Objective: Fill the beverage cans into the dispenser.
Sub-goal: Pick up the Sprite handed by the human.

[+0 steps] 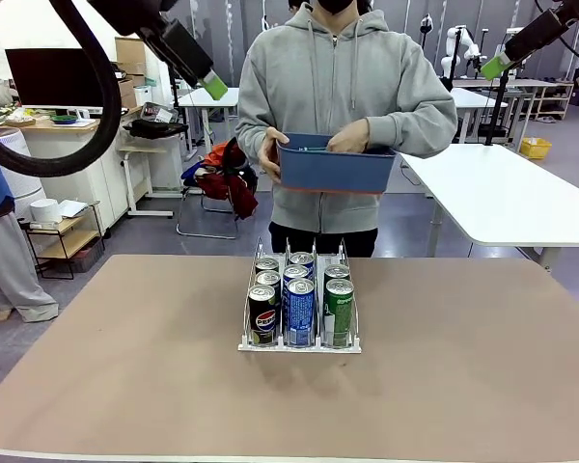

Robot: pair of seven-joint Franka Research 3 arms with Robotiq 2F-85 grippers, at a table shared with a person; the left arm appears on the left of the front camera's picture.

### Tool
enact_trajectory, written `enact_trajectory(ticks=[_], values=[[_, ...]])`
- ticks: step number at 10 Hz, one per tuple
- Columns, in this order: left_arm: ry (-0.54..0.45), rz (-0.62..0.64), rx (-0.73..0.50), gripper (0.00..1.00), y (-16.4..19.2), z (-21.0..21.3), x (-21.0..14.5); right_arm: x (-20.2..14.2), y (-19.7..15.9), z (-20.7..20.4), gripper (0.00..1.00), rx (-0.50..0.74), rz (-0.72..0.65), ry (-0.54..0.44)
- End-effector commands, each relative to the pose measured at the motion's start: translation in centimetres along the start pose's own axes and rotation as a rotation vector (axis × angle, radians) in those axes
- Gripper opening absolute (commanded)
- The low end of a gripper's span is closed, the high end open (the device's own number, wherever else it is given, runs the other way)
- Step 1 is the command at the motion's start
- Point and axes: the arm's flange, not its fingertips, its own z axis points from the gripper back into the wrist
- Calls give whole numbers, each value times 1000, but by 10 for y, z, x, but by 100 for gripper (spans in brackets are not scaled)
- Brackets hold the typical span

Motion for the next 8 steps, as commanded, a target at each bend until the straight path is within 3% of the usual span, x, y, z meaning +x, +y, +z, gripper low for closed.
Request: enact_trajectory(ticks=[1,5,8], values=[[-18,-41,1,100,-3,15,5,0,1,0,100,3,1,2],[-28,-23,72,100,15,39,7,0,1,0,100,3,1,2],[-43,-18,32,100,1,35,14,0,1,0,100,3,1,2]])
